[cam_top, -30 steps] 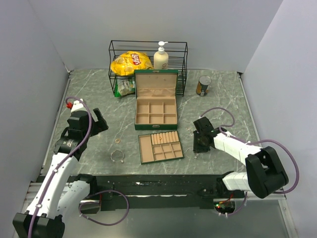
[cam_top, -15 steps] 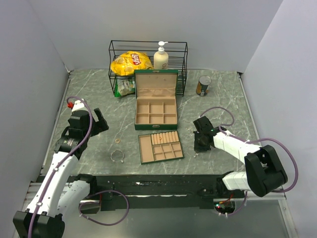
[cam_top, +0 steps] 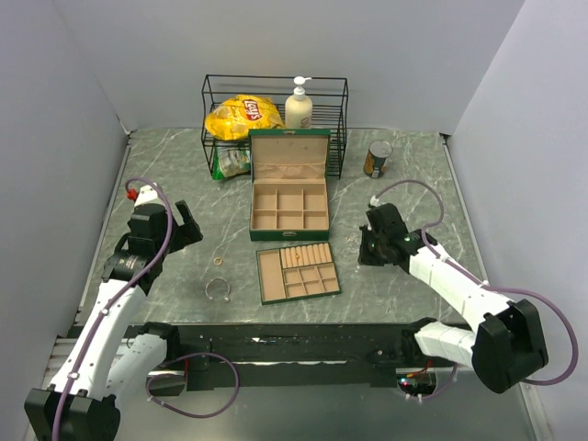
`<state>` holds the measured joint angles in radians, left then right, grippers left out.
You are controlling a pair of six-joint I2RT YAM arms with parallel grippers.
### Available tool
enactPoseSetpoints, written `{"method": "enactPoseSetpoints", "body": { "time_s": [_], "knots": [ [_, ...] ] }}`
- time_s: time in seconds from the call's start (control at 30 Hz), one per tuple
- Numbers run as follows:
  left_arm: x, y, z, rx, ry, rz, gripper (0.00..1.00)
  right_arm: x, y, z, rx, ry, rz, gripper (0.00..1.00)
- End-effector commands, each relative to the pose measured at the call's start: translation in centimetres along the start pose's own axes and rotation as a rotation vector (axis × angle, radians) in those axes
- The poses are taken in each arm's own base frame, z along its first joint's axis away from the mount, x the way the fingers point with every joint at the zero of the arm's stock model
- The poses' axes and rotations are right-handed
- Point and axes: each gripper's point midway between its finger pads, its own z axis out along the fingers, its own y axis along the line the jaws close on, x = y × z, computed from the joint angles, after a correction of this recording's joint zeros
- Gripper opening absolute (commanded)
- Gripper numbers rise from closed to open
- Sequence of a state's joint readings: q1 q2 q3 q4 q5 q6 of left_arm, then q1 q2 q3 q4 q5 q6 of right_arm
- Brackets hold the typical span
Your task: Organize the mixed jewelry
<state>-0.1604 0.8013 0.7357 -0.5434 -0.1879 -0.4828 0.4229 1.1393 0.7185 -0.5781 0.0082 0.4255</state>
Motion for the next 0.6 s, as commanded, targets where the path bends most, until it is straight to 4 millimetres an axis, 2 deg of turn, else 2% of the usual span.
{"method": "enactPoseSetpoints", "body": {
  "time_s": [0.0,0.3,0.33,0.5,0.53,0.57],
  "knots": [
    [-1.9,-1.2,-0.6,0.051,-0.049,0.004,0.96,-3.7,1.7,-2.0,-0.040,-0.090,-0.029,0.01],
    [-2.0,-1.1,-0.7,0.044,-0.051,0.000,0.96,-10.2,5.0,-2.6,-0.079,-0.158,-0.063,0.01],
    [-2.0,-1.1,-0.7,0.044,-0.051,0.001,0.96,-11.4,5.5,-3.0,-0.088,-0.181,-0.065,0.01],
    [-1.9,-1.0,-0.6,0.040,-0.046,0.001,0.96,-13.9,6.7,-2.0,-0.085,-0.208,-0.087,0.01],
    [-1.8,-1.0,-0.6,0.037,-0.044,0.001,0.96,-14.9,7.3,-2.3,-0.094,-0.231,-0.099,0.00],
    [-1.9,-1.0,-0.6,0.038,-0.046,0.001,0.96,-15.1,7.4,-1.7,-0.085,-0.217,-0.106,0.01]
  ]
}}
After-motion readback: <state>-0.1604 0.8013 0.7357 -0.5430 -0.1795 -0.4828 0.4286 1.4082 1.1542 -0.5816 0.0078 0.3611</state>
